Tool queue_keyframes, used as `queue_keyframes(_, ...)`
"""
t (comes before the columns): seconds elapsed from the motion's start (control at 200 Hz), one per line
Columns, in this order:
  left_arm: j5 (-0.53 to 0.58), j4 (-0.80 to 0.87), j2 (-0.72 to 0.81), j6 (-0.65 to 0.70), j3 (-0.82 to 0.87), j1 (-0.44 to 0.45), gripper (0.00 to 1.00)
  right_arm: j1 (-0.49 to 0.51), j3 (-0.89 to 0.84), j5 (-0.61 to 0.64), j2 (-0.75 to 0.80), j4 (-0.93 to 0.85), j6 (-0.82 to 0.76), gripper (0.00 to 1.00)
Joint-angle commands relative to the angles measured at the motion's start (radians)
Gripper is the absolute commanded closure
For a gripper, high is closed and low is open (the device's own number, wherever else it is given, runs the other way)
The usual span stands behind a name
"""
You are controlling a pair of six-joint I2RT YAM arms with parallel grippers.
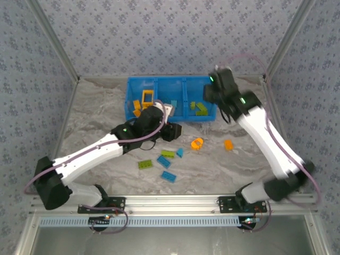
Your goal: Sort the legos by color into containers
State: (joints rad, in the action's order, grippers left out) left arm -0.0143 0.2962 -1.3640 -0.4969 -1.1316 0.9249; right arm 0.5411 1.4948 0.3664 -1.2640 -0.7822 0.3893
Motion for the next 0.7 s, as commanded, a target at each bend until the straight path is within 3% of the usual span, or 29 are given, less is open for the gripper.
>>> queue_keyframes(0.0,-0.035,0.014,-0.072,0.08,-0.063,0.024,0.53,0.058,-0.248,-0.104,0.279,0.098,0.026,0.46)
queue_keyframes(0.13,-0.05,0.039,-0.217,0.14,-0.135,0.033,0.49,0.154,-0.533,-0.245,0.647,0.12,0.005,0.46)
queue_keyframes(0.245,-0.041,0.104,-0.378,0.216,-0.245,0.051,0.43,0.186,-0.607,-0.281,0.807,-0.001,0.062,0.43)
queue_keyframes(0.33,-0.023,0.175,-0.5,0.263,-0.35,0.063,0.35,0.189,-0.6,-0.294,0.845,-0.064,0.086,0.4)
queue_keyframes(0.43,-0.01,0.261,-0.633,0.29,-0.47,0.064,0.32,0.188,-0.568,-0.295,0.832,-0.075,0.077,0.38)
queue_keyframes(0.465,0.001,0.294,-0.675,0.297,-0.514,0.067,0.25,0.188,-0.558,-0.297,0.819,-0.068,0.07,0.37)
queue_keyframes(0.695,0.074,0.345,-0.818,0.295,-0.636,0.084,0.25,0.191,-0.557,-0.336,0.763,-0.005,0.057,0.37)
